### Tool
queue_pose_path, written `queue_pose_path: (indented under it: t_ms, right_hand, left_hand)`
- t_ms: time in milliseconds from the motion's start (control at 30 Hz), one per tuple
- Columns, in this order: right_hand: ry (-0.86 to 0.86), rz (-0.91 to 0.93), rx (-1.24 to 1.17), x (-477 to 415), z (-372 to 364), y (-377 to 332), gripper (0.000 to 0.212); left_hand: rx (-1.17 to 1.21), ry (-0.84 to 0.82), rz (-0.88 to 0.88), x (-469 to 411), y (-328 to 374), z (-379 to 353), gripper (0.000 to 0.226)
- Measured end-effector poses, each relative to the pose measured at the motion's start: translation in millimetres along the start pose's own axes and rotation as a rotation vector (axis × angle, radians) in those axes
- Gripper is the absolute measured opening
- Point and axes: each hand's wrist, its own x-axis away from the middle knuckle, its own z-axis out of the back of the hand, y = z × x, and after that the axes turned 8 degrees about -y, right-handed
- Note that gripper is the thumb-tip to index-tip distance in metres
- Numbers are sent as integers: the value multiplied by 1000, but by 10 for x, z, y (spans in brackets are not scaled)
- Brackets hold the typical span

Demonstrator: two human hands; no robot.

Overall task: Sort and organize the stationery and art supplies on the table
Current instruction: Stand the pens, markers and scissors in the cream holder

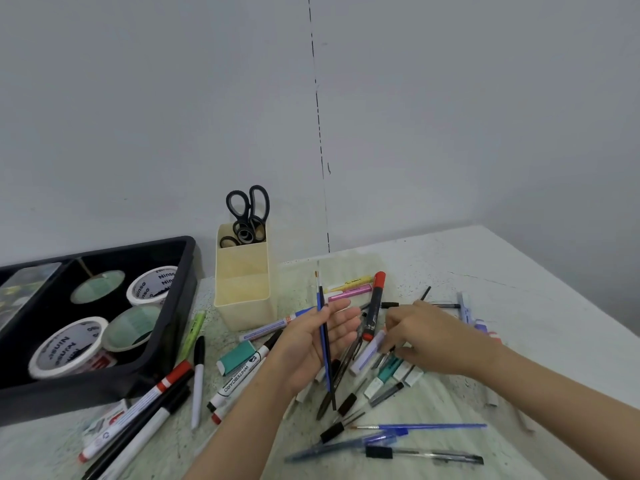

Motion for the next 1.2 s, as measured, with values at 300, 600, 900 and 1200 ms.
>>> queue_pose_path:
  t_ms: [300,600,900,1200]
  right_hand:
    - [206,4,-128,-46,205,-67,6]
    - [636,-186,-853,-187,705,-327,5]
    - [314,-291,-713,-201,255,-294,13]
    - [-131,13,-103,139,-138,-640,15]
  left_hand:
    - [62,15,-41,8,7,-14,33]
    - [-163,-185,-14,73,-40,-152,36]
    - [-65,-108,-35,55,-74,-81,17]
    - [95,48,-43,31,-43,101,29]
